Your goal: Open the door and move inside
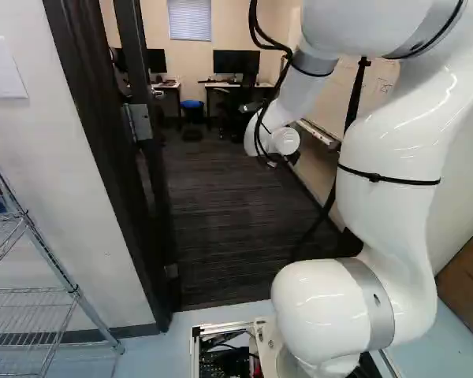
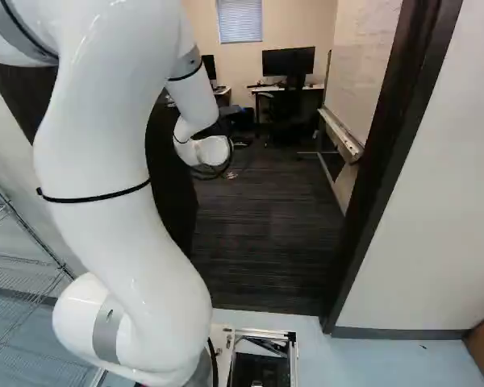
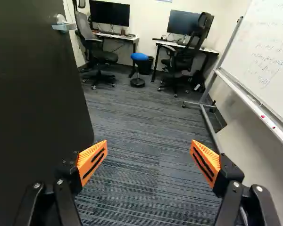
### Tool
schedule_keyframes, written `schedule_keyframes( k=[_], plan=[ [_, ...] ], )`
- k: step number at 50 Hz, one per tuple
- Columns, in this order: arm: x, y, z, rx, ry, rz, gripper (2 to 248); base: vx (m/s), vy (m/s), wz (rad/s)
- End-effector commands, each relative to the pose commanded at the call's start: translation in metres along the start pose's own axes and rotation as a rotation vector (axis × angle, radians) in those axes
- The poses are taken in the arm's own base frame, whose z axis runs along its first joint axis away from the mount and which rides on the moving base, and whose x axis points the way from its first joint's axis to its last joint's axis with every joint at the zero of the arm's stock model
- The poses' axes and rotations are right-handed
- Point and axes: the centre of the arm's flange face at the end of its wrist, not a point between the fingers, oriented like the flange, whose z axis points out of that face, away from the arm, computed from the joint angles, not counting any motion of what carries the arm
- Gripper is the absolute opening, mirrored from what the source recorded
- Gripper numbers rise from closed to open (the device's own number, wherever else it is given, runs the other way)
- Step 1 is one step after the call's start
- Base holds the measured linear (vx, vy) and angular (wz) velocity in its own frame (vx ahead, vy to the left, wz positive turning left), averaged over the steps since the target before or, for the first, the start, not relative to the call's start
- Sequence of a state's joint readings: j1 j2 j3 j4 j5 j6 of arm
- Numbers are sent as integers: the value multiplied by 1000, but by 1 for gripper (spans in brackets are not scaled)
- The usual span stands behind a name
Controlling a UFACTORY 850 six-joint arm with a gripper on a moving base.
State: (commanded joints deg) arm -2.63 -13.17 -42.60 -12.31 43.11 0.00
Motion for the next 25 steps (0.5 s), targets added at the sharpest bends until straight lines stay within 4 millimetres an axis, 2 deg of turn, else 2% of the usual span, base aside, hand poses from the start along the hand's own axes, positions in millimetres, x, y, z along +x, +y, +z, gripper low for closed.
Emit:
schedule_keyframes(
  k=[25],
  plan=[
    [-22, -14, -57, -22, -5, 41, 247, 0, 0, 0]
  ],
)
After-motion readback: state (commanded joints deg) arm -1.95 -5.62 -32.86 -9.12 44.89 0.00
